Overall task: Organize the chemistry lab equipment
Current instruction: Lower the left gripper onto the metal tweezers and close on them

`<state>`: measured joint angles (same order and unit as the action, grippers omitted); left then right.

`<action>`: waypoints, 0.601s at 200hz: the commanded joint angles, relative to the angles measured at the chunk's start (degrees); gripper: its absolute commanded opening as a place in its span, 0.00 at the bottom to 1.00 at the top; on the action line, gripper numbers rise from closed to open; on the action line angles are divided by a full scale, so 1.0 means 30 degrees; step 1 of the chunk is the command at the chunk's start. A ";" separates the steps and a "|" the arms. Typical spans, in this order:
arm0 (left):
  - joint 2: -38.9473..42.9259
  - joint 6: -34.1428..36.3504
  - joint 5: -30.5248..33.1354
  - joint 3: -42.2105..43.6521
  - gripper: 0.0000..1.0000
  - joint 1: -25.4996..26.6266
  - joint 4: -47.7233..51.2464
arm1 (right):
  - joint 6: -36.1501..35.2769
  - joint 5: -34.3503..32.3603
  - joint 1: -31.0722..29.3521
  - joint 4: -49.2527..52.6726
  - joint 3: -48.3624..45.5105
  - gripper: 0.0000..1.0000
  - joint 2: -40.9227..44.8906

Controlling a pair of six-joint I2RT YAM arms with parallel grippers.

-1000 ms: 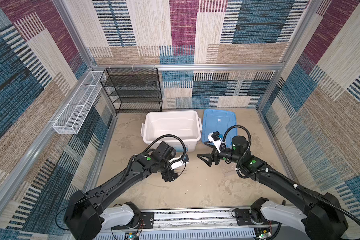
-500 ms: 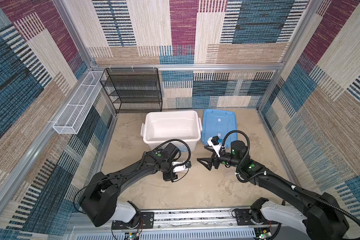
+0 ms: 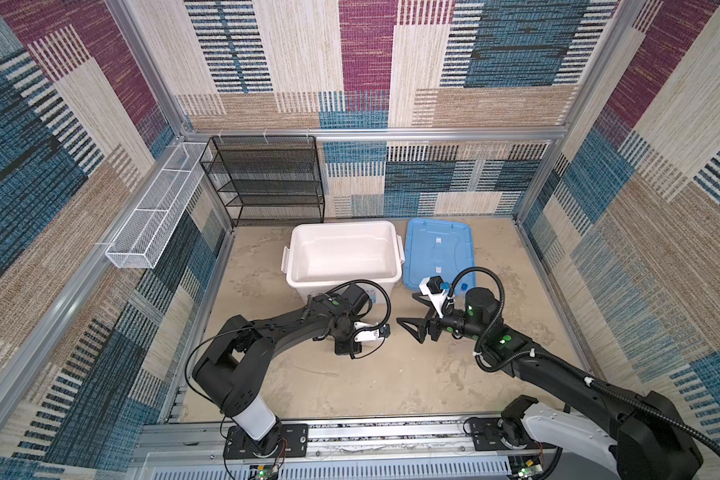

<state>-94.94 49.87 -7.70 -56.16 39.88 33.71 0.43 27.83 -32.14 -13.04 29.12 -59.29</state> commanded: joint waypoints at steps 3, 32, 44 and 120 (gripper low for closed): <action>-0.0435 0.0597 -0.0039 -0.0196 0.45 -0.0027 0.0110 | 0.0102 -0.0730 -0.0009 -0.0707 -0.0285 0.97 0.0519; -0.1102 0.0631 0.0209 -0.0380 0.37 -0.0021 0.0479 | -0.0032 -0.0950 -0.0013 -0.0843 -0.0574 0.97 0.0764; -0.1343 0.0605 0.0248 -0.0468 0.37 -0.0004 0.0553 | -0.0053 -0.0919 -0.0005 -0.0788 -0.0538 0.97 0.0721; -0.0839 0.0677 0.0743 -0.0414 0.32 -0.0022 0.0786 | -0.0142 -0.0956 -0.0009 -0.0635 -0.0502 0.97 0.0470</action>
<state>-97.95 50.87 -7.46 -57.14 39.88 33.89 0.14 25.47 -32.14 -13.80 27.57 -57.87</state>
